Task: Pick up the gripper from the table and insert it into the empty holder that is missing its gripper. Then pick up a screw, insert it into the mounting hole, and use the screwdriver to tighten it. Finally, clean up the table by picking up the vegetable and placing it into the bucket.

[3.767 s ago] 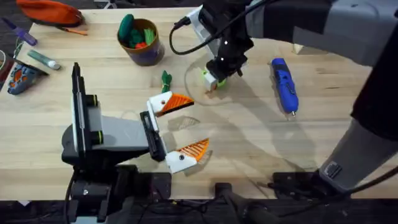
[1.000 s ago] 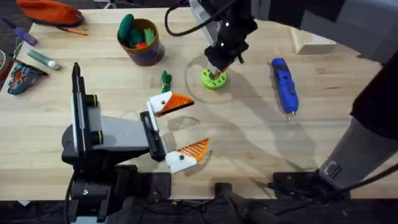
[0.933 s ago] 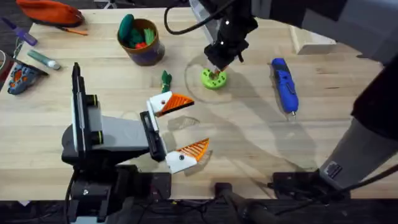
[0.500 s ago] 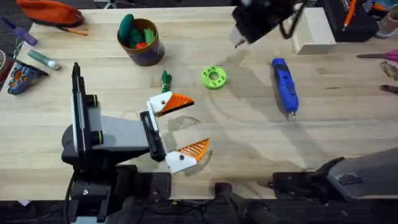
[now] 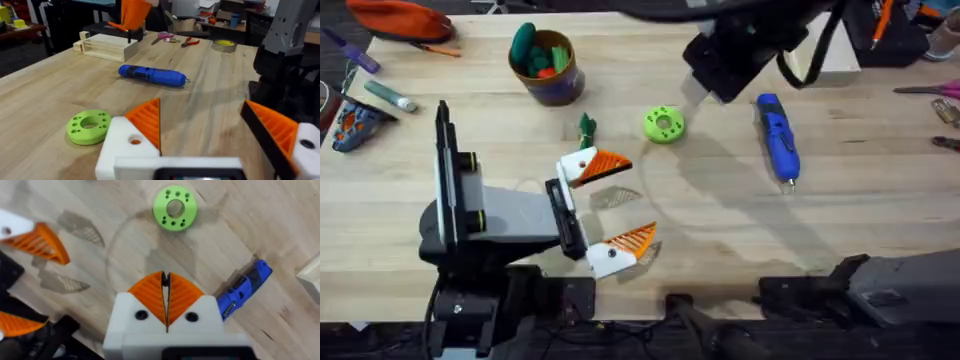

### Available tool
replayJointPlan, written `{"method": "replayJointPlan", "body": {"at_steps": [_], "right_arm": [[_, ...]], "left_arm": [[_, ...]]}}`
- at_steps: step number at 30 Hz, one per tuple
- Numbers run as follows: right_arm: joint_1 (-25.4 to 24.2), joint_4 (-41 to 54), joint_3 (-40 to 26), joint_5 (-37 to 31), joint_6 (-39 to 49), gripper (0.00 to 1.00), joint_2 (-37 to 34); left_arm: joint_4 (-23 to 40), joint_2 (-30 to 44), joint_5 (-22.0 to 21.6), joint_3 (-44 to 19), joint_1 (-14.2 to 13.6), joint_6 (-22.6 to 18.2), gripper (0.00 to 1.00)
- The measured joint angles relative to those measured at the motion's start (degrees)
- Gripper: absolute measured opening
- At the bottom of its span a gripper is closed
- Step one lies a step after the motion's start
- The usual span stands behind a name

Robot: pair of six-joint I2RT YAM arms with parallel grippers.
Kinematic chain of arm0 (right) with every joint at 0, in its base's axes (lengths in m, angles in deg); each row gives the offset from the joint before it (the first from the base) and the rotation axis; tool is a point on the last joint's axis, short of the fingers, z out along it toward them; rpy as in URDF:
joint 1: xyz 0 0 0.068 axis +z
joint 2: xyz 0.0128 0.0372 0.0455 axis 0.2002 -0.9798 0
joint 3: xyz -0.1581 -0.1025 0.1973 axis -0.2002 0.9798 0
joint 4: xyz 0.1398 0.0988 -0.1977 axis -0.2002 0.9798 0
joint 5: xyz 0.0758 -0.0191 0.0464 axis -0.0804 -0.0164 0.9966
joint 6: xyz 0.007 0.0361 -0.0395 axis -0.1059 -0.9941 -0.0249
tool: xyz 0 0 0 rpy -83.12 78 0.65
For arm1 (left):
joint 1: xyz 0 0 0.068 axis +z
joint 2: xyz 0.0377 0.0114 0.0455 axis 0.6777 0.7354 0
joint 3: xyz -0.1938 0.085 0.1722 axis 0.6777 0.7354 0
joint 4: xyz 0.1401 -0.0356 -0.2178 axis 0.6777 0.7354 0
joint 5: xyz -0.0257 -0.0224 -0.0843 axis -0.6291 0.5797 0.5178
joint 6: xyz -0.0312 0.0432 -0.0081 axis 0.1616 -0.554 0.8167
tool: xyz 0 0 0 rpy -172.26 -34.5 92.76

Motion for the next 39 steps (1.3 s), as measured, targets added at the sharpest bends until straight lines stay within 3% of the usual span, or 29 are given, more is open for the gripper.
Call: {"method": "replayJointPlan", "body": {"at_steps": [11,27,39], "right_arm": [[5.54,8.78,-13.37,-2.72,1.57,0.006,-4.88],[19.53,5.53,-16.13,-3.06,2.62,0.006,-9.03],[22.19,9.30,-26.44,-3.03,2.61,0.006,-18.63]], "left_arm": [[0.00,-0.02,0.00,0.00,0.00,0.00,0.999],[0.00,-0.02,0.00,0.00,0.00,0.00,0.999],[0.00,-0.01,0.00,0.00,0.00,0.00,0.999]]}}
